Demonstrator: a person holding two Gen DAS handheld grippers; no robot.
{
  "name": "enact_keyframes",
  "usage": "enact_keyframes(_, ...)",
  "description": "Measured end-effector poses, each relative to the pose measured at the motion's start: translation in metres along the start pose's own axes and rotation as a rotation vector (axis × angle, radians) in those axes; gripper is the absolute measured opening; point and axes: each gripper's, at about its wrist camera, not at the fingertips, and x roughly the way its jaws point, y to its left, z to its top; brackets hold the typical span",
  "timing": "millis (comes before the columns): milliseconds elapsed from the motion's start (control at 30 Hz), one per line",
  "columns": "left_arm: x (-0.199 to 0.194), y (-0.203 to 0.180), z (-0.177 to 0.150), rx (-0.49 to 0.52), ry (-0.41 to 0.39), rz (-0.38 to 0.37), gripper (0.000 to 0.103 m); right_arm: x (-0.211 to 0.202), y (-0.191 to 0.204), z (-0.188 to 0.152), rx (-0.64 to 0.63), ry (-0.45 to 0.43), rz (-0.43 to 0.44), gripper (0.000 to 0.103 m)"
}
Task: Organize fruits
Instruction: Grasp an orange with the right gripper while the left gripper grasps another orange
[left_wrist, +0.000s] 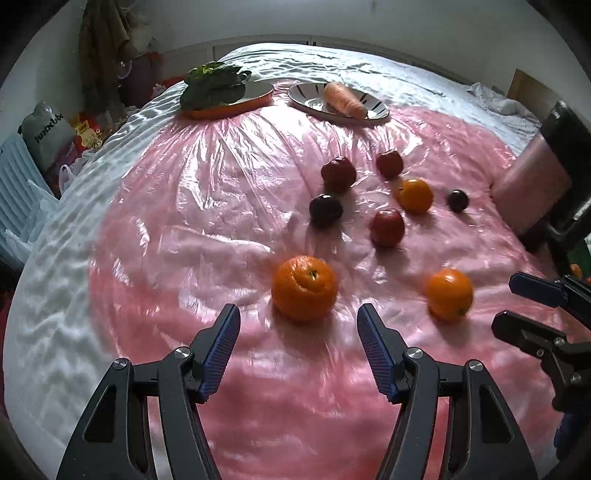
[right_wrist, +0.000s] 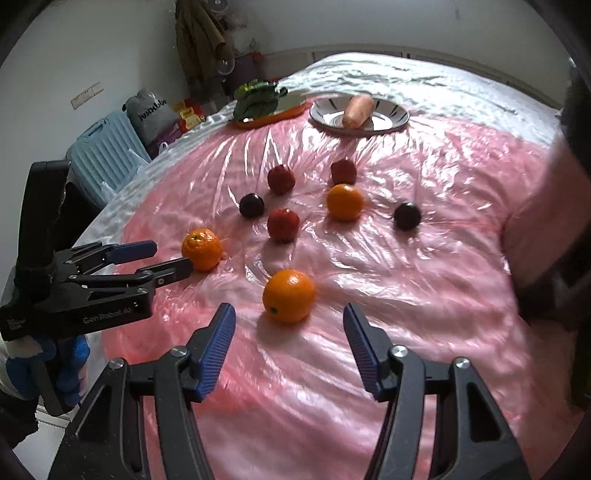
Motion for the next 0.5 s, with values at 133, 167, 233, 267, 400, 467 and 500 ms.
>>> enact_keyframes(133, 0.012, -0.003, 0.007, 0.017, 0.012, 0.024, 0.06, 0.018, -0.005, 0.006, 0.012, 0.025, 0.007, 0.103)
enact_keyframes(167, 0.015, -0.003, 0.008, 0.019, 0.015, 0.029, 0.06, 0.021, -0.005, 0.007, 0.016, 0.029, 0.014, 0.103)
enact_keyframes(233, 0.02, -0.003, 0.01, 0.024, 0.021, 0.036, 0.06, 0.027, -0.006, 0.009, 0.02, 0.036, 0.02, 0.103)
enact_keyframes(267, 0.022, -0.004, 0.01, 0.026, 0.023, 0.039, 0.06, 0.031, -0.007, 0.01, 0.021, 0.041, 0.022, 0.103)
enact_keyframes(400, 0.028, -0.004, 0.011, 0.028, 0.034, 0.047, 0.06, 0.038, -0.009, 0.014, 0.029, 0.045, 0.048, 0.103)
enact_keyframes(467, 0.03, -0.004, 0.011, 0.031, 0.037, 0.047, 0.06, 0.041, -0.01, 0.014, 0.033, 0.048, 0.062, 0.103)
enact_keyframes(500, 0.031, -0.005, 0.011, 0.033, 0.038, 0.05, 0.06, 0.042, -0.011, 0.014, 0.034, 0.049, 0.068, 0.1)
